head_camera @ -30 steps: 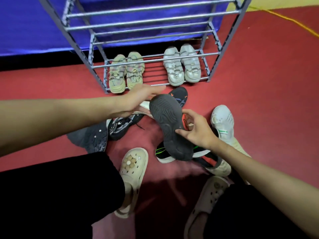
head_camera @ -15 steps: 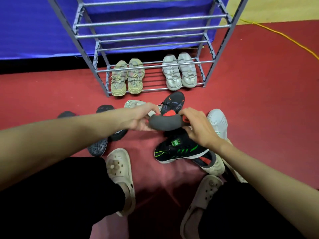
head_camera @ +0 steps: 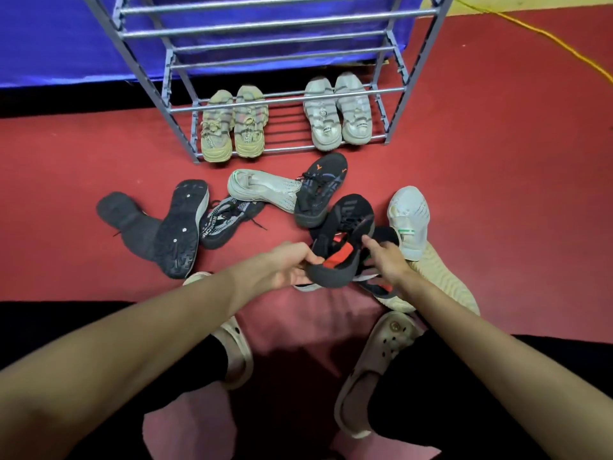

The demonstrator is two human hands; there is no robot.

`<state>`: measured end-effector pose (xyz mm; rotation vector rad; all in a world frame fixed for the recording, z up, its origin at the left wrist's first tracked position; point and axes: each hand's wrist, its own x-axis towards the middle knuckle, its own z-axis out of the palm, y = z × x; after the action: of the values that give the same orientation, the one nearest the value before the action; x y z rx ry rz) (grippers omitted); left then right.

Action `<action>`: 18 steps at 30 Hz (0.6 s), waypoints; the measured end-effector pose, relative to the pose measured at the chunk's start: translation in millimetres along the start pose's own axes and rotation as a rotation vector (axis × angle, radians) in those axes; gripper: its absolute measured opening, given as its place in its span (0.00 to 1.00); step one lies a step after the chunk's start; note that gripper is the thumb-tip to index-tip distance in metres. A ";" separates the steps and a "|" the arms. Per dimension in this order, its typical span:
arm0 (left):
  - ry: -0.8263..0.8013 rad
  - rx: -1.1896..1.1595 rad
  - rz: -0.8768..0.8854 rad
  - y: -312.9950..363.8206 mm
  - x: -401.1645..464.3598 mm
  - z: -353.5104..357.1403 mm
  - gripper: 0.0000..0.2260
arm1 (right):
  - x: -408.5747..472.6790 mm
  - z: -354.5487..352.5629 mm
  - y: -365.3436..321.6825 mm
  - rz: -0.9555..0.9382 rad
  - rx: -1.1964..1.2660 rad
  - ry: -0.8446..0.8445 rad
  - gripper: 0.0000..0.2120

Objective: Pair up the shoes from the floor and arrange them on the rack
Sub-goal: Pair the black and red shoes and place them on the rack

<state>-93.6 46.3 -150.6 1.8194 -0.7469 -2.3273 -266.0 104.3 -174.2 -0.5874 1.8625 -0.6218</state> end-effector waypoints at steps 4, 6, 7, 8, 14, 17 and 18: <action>-0.007 0.036 0.061 -15.7 -2.1 -7.3 0.10 | -5.6 16.3 5.8 0.053 0.127 -0.150 0.09; 0.015 0.027 0.077 -22.3 -2.8 -12.7 0.12 | -6.3 26.3 12.0 -0.087 0.064 -0.094 0.07; 0.037 0.034 0.085 -24.7 -2.2 -15.6 0.12 | -7.5 31.0 14.7 -0.128 0.053 -0.095 0.08; 0.057 0.051 0.091 -26.8 -2.3 -18.6 0.12 | -9.4 35.0 16.3 -0.158 0.061 -0.116 0.10; 0.048 -0.038 0.108 -44.4 -4.4 -44.3 0.12 | -5.8 34.1 32.8 -0.343 -0.226 0.099 0.12; 0.143 -0.085 0.125 -52.8 -2.3 -58.5 0.15 | 4.6 16.8 39.6 -0.164 -0.199 0.432 0.17; 0.152 -0.091 0.124 -55.0 -0.4 -63.5 0.17 | 12.3 11.0 42.5 -0.052 -0.223 0.472 0.20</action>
<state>-22.2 74.5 -184.6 1.8305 -0.7001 -2.0846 -264.6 126.4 -214.1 -0.6764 2.3875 -0.6283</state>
